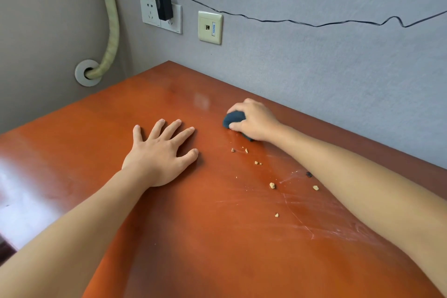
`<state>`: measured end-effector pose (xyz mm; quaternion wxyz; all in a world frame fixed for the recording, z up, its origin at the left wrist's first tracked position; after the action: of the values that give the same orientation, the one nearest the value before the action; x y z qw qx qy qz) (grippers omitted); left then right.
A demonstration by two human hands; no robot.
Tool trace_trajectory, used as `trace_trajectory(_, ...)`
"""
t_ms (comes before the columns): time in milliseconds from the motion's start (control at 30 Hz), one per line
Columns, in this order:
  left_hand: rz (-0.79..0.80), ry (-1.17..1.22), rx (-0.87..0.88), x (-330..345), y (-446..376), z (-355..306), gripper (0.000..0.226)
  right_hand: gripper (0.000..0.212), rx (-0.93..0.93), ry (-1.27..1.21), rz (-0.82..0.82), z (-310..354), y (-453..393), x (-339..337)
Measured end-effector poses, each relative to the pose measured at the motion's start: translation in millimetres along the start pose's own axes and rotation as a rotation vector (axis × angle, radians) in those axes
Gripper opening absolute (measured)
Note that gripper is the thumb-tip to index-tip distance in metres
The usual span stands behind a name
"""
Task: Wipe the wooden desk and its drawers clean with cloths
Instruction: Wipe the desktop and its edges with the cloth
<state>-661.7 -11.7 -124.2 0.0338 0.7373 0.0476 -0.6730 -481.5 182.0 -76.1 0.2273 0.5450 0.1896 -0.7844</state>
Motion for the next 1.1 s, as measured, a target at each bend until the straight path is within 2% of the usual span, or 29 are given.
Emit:
trace_trajectory(100, -0.005, 0.001, -0.004, 0, 0, 0, 0.073, 0.034, -0.159, -0.084, 0.192, 13, 32, -1)
trace_trajectory(167, -0.009, 0.005, -0.002, 0, 0, 0, 0.074, 0.04, -0.14, -0.157, 0.356, 5, 35, -14)
trace_trajectory(233, -0.012, 0.01, 0.004, 0, 1, 0, 0.077, 0.043, -0.061, -0.216, 0.426, -9, 24, -27)
trace_trajectory(300, -0.016, 0.017, 0.004, 0, 1, 0, 0.079, 0.042, 0.038, -0.295, 0.37, -18, 3, -32)
trace_trajectory(400, -0.008, 0.01, 0.001, -1, 2, -1, 0.075, 0.039, 0.143, -0.305, 0.185, -18, -32, -19)
trace_trajectory(467, -0.008, 0.007, 0.002, -2, 1, -1, 0.073, 0.039, 0.159, -0.256, 0.096, -6, -49, -7)
trace_trajectory(567, -0.024, 0.019, -0.001, -3, 1, -2, 0.076, 0.04, 0.098, -0.27, 0.056, 28, -63, 10)
trace_trajectory(700, -0.113, 0.11, -0.062, -5, 5, -1, 0.091, 0.042, -0.066, -0.278, 0.091, 77, -59, 31)
trace_trajectory(800, -0.197, 0.207, -0.113, -6, 6, 2, 0.083, 0.041, -0.163, -0.279, 0.177, 89, -34, 37)
trace_trajectory(967, -0.176, 0.181, -0.099, -6, 3, 0, 0.065, 0.048, -0.261, -0.293, 0.357, 47, 41, 17)
trace_trajectory(1033, -0.141, 0.115, -0.09, -2, 1, 0, 0.061, 0.049, -0.233, -0.284, 0.441, 22, 57, 0)
trace_trajectory(1100, -0.128, 0.077, -0.085, 0, 0, 0, 0.065, 0.049, -0.153, -0.252, 0.436, 1, 49, -13)
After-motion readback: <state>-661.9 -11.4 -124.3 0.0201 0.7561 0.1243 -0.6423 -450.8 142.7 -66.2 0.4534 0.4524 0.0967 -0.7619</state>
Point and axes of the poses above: each hand's wrist, its own y-axis away from the middle knuckle, its own x-axis out of the palm, z = x × y, the point moved 2 cm from there along -y, towards the middle knuckle, and after that the axes turned 10 degrees about x, right-handed, at the moved point
